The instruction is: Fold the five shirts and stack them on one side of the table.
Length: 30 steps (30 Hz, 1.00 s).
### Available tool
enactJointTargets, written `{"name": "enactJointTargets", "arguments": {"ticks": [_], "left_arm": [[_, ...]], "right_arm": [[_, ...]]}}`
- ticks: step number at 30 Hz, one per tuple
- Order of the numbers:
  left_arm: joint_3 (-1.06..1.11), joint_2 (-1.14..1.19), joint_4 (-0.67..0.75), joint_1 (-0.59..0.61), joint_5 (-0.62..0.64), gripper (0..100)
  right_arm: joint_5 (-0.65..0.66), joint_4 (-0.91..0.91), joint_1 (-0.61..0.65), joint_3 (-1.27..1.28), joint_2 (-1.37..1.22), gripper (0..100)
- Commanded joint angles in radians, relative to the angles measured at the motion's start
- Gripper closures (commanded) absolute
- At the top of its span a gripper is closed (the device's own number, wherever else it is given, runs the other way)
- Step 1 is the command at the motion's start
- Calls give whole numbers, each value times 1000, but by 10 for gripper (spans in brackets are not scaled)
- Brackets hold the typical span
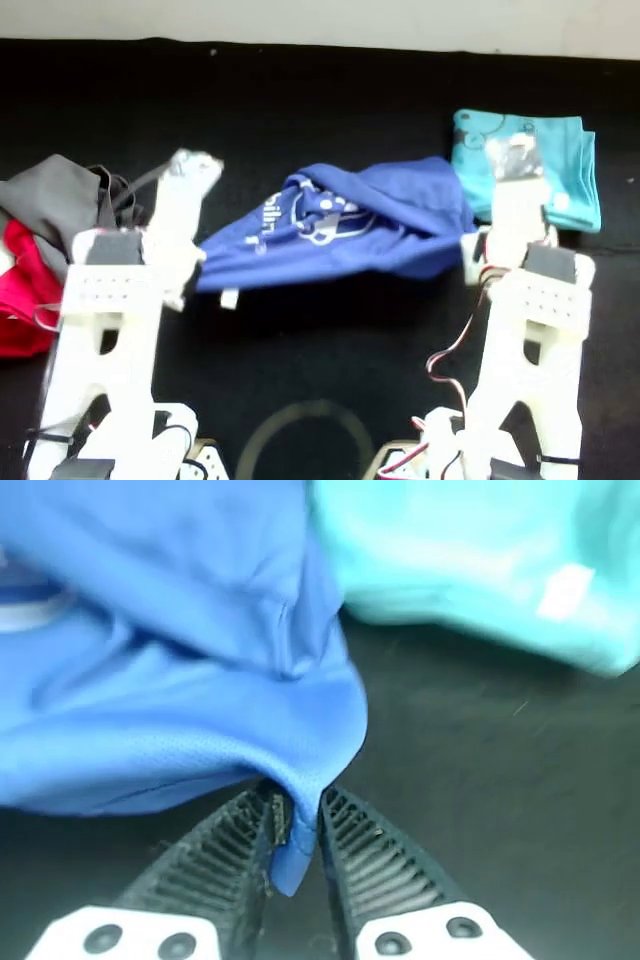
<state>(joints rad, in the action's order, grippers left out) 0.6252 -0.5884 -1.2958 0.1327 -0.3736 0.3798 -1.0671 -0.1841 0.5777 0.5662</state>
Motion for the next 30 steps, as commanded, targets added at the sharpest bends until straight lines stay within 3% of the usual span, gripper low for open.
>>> {"name": "enactJointTargets", "arguments": {"ticks": [1, 12, 17, 30], "left_arm": [[-280, -10, -120, -21, 37, 992], [-895, -18, -327, -35, 83, 992], [-1099, -18, -345, -28, 83, 992], [-1302, -19, -393, -28, 83, 992]], "right_arm": [[-31, -13, -13, -220, 31, 993], [-28, -162, -4, -757, 35, 993], [-28, -219, -7, -974, 36, 993], [-28, -332, -8, -1360, 36, 993]]}}
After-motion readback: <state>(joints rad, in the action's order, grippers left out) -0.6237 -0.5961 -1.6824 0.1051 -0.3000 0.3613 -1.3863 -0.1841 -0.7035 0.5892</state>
